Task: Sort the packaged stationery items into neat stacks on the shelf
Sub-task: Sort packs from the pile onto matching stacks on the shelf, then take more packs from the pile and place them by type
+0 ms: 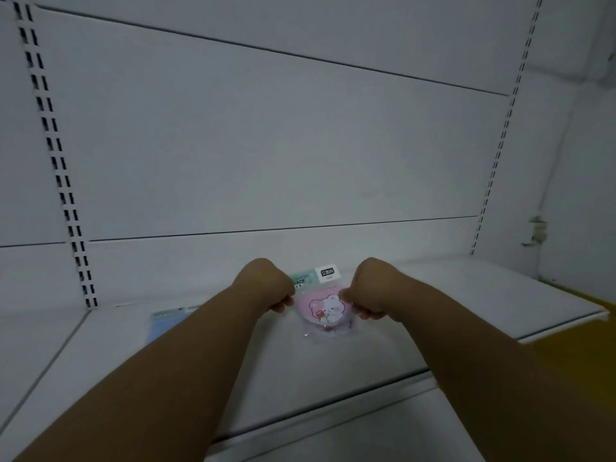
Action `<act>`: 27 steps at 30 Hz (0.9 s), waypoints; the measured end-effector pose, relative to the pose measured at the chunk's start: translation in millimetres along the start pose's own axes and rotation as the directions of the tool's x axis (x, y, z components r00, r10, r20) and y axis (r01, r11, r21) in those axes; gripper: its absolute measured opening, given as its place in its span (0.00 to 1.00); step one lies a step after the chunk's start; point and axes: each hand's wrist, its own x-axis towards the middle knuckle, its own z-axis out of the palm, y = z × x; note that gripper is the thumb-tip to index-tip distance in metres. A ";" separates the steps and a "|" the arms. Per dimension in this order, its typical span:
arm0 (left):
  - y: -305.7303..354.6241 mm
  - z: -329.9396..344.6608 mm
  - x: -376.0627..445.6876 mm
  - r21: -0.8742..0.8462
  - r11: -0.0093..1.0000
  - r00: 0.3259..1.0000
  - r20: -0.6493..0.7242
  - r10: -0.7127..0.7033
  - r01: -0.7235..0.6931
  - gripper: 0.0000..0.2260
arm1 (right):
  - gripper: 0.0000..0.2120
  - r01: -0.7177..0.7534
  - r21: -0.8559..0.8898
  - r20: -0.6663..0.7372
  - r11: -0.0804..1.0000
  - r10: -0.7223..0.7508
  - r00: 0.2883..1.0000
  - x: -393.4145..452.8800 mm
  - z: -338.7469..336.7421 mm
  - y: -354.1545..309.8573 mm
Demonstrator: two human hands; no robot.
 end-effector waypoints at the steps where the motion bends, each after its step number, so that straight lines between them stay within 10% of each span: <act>1: -0.1 3.4 2.3 0.053 0.999 1.000 0.002 -0.002 0.002 0.06 | 0.11 0.016 -0.054 0.011 0.998 -0.015 1.000 4.4 2.1 4.4; 10: 0.8 16.9 7.0 0.393 0.919 0.991 -0.109 0.076 -0.028 0.07 | 0.17 0.229 -0.423 -0.097 0.877 -0.295 0.951 7.0 2.1 6.7; 19: -30.0 -23.2 -44.1 0.585 0.800 0.901 -0.265 0.343 -0.132 0.10 | 0.21 0.558 -0.421 -0.208 0.715 -0.675 0.708 -32.9 10.3 -92.8; 27: -148.0 -169.8 -146.6 0.635 0.770 0.838 -0.454 0.302 0.067 0.11 | 0.21 0.767 -0.345 -0.146 0.541 -0.838 0.526 -119.5 89.4 -245.0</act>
